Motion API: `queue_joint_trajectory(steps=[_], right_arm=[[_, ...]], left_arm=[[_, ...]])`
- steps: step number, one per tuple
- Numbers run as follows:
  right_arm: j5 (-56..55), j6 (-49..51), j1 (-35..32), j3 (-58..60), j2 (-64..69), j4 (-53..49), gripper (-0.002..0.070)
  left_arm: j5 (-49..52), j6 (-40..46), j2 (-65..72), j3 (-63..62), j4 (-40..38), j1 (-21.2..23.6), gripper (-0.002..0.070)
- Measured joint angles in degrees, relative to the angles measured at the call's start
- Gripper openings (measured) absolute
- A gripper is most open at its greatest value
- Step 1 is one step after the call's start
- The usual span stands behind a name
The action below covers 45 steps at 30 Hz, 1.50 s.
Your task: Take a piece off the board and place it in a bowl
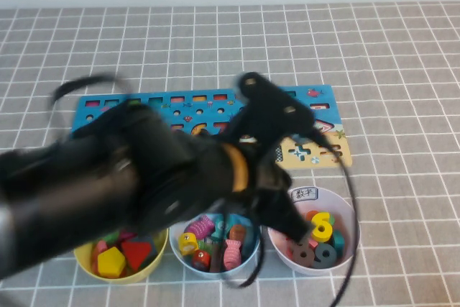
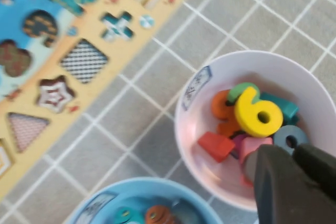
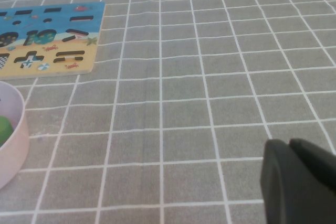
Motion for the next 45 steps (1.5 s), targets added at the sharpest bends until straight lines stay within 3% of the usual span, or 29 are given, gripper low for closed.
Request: queue_joint_trajectory(steps=[8, 17, 38, 42, 45], right_arm=[[0.00, 0.00, 0.00, 0.00, 0.00, 0.00, -0.0017], [0.00, 0.00, 0.00, 0.00, 0.00, 0.00, -0.0017], [0.00, 0.00, 0.00, 0.00, 0.00, 0.00, -0.0017], [0.00, 0.00, 0.00, 0.00, 0.00, 0.00, -0.0017], [0.00, 0.00, 0.00, 0.00, 0.00, 0.00, -0.0017]], left_arm=[[-17.34, -10.77, -16.09, 18.24, 10.37, 0.00, 0.0006], [-34.75, -12.89, -27.61, 33.05, 12.77, 0.00, 0.0004], [-30.57, -15.37, -28.84, 35.56, 12.77, 0.00, 0.0004], [-30.93, -11.64, -31.14, 36.34, 11.98, 0.67, 0.0004], [-33.28, -4.56, -35.78, 38.71, 6.03, 3.94, 0.0004]])
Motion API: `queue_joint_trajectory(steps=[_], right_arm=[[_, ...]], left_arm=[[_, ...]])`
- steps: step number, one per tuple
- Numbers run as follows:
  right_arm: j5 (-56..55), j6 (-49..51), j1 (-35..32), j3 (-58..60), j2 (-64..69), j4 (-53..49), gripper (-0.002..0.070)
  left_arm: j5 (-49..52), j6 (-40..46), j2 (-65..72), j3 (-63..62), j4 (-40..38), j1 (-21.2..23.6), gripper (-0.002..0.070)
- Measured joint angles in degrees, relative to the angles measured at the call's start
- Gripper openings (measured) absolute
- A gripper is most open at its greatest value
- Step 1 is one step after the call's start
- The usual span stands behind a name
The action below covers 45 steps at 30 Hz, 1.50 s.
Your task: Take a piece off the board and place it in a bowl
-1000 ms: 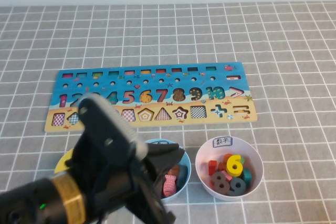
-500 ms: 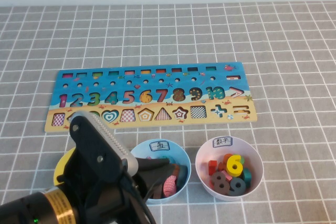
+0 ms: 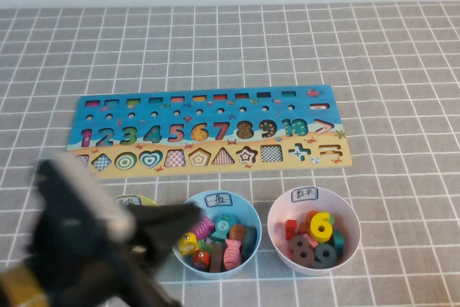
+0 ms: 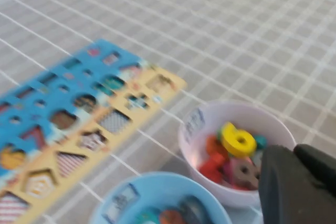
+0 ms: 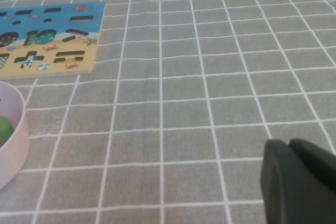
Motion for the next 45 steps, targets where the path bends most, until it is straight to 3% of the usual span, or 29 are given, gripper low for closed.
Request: queue_joint_trajectory(steps=[6, 11, 17, 21, 28, 38, 45], right_arm=[[0.00, 0.00, 0.00, 0.00, 0.00, 0.00, -0.0017], [0.00, 0.00, 0.00, 0.00, 0.00, 0.00, -0.0017], [0.00, 0.00, 0.00, 0.00, 0.00, 0.00, -0.0017], [0.00, 0.00, 0.00, 0.00, 0.00, 0.00, -0.0017], [0.04, 0.00, 0.00, 0.00, 0.00, 0.11, -0.0017], [0.04, 0.00, 0.00, 0.00, 0.00, 0.11, -0.0017], [0.04, 0.00, 0.00, 0.00, 0.00, 0.11, -0.0017]], left_arm=[[-6.92, 17.77, -14.92, 7.95, -17.13, 11.73, 0.0004], [-9.02, 23.83, -28.07, 14.15, -16.91, 23.96, 0.0004], [-8.81, 24.69, -43.42, 20.59, -14.34, 38.60, 0.0004], [-8.80, 24.69, -49.34, 24.52, -15.06, 45.88, 0.0004], [-1.22, 24.69, -50.26, 26.04, -17.28, 48.54, 0.0004], [22.73, 24.69, -50.26, 26.23, -16.73, 48.54, 0.0004], [23.72, 24.69, -50.26, 26.18, -16.45, 48.54, 0.0004]])
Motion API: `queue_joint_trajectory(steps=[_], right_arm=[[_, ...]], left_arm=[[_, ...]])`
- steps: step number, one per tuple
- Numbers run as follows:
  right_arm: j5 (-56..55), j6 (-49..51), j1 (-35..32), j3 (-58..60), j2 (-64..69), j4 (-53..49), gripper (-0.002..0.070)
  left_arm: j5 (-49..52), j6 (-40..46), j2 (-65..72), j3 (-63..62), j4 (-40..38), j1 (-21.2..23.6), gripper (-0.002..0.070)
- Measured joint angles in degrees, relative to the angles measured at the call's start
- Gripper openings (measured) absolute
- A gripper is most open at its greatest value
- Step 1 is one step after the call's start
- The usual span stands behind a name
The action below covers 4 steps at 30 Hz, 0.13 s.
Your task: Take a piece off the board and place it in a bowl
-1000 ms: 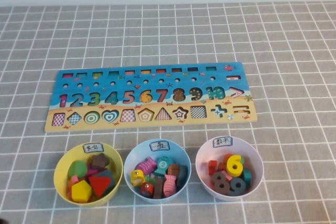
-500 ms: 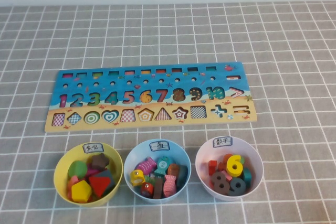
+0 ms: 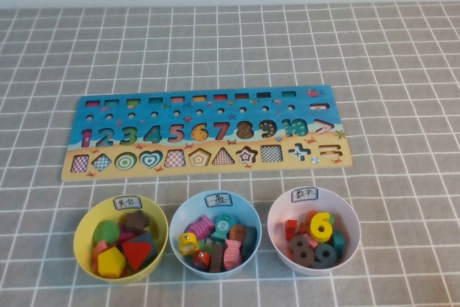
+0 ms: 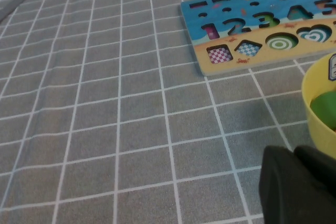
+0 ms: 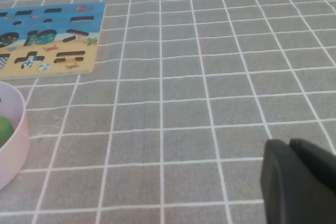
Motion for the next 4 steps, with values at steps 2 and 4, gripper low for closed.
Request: queue_joint_trajectory(steps=[2, 4], right_arm=[[0.00, 0.00, 0.00, 0.00, 0.00, 0.00, -0.0017], [0.00, 0.00, 0.00, 0.00, 0.00, 0.00, -0.0017]], left_arm=[[0.00, 0.00, 0.00, 0.00, 0.00, 0.00, 0.0004], [0.04, 0.00, 0.00, 0.00, 0.00, 0.00, 0.0004]])
